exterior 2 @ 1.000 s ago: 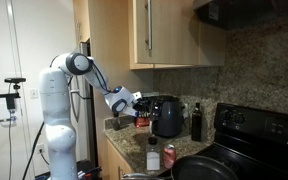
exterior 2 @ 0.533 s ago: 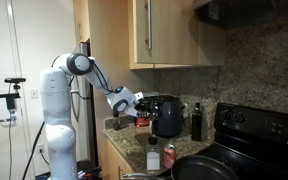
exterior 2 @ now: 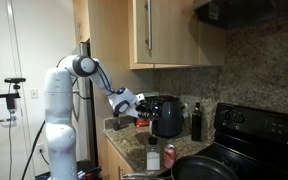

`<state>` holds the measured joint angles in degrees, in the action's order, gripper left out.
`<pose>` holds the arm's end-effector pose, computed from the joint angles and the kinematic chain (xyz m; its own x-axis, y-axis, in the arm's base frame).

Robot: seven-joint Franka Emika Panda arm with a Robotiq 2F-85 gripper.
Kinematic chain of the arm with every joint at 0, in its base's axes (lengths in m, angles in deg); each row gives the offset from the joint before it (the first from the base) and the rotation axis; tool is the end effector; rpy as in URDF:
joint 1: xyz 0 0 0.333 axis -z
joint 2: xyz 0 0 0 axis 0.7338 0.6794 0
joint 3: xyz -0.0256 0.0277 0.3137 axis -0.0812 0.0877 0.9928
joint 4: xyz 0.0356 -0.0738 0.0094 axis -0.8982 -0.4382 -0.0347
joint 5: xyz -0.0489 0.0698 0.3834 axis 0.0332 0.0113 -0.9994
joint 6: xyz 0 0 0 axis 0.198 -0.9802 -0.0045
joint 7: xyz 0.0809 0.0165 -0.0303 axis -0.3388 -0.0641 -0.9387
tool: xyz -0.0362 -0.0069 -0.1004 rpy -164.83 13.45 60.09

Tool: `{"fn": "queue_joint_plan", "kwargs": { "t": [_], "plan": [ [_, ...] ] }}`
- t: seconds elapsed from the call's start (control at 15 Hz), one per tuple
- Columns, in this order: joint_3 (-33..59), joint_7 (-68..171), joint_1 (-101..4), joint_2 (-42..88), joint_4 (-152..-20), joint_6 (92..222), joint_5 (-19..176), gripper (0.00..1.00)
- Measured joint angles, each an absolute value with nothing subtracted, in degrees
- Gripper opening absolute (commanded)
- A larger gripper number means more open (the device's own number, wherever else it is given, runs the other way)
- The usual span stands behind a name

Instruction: Press a button on the air fryer

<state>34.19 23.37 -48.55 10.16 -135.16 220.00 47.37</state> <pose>0.5072 0.1121 0.3761 0.6092 0.1285 0.7826 0.1735 -0.9845 0.0266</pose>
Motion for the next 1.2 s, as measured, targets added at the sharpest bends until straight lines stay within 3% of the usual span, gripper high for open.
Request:
{"fn": "queue_joint_plan", "kwargs": {
  "t": [1.2],
  "plan": [
    [31.6, 23.3, -50.6, 14.2, -131.1, 220.0, 47.3, 1.00]
  ]
}}
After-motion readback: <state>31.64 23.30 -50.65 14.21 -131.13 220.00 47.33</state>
